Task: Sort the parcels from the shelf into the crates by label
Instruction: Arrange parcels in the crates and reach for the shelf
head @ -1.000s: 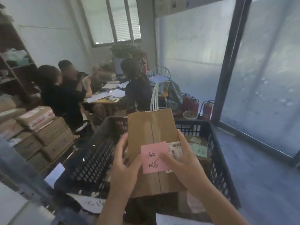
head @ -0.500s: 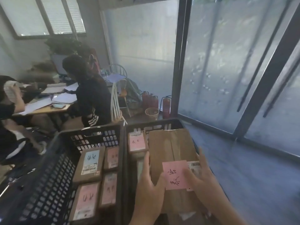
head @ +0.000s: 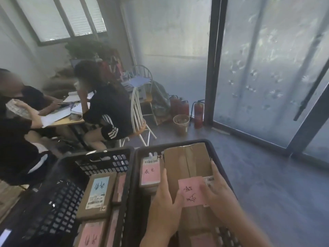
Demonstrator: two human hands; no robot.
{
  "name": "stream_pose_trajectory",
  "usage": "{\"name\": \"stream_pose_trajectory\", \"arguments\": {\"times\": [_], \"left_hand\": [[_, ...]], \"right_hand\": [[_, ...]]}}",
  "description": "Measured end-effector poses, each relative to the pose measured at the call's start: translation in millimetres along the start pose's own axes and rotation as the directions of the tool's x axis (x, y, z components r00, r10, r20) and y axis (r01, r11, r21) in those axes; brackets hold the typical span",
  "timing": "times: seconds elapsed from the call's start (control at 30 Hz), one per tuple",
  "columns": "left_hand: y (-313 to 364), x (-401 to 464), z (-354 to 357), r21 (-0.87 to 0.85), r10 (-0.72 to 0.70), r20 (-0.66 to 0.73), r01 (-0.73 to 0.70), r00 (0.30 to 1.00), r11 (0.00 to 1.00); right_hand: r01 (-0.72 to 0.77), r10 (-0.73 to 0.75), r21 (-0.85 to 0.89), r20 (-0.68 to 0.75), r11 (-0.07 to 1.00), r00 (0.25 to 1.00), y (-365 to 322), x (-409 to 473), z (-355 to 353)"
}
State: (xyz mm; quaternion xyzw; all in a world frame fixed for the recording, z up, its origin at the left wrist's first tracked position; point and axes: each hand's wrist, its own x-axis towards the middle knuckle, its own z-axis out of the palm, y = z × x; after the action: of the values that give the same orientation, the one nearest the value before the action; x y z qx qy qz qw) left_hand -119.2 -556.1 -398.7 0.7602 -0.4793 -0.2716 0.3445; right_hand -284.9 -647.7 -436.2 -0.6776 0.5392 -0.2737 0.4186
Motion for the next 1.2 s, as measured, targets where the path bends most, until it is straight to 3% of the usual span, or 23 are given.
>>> {"name": "stream_pose_trajectory", "arguments": {"times": [0.37,0.8,0.93,1.2], "left_hand": [[-19,43,35,0.128,-0.126,-0.025,0.128,0.992,0.983],[-14,57,29,0.221,-0.137,-0.05,0.145,0.989,0.965],[-10,43,12,0.226,-0.113,-0.061,0.124,0.992,0.966],[0,-5,-54,0.169,0.031,-0.183,0.001,0.983,0.986]], "right_hand": [[-0.147,0.148,-0.012,0.084,0.989,0.985,34,51,32],[-0.158,0.151,0.063,0.095,0.986,0.984,21,67,38],[-0.066,0.065,0.044,0.033,0.997,0.997,8,57,28],[0.209,-0.224,-0.169,-0.076,0.963,0.972,-66,-7,10]]}}
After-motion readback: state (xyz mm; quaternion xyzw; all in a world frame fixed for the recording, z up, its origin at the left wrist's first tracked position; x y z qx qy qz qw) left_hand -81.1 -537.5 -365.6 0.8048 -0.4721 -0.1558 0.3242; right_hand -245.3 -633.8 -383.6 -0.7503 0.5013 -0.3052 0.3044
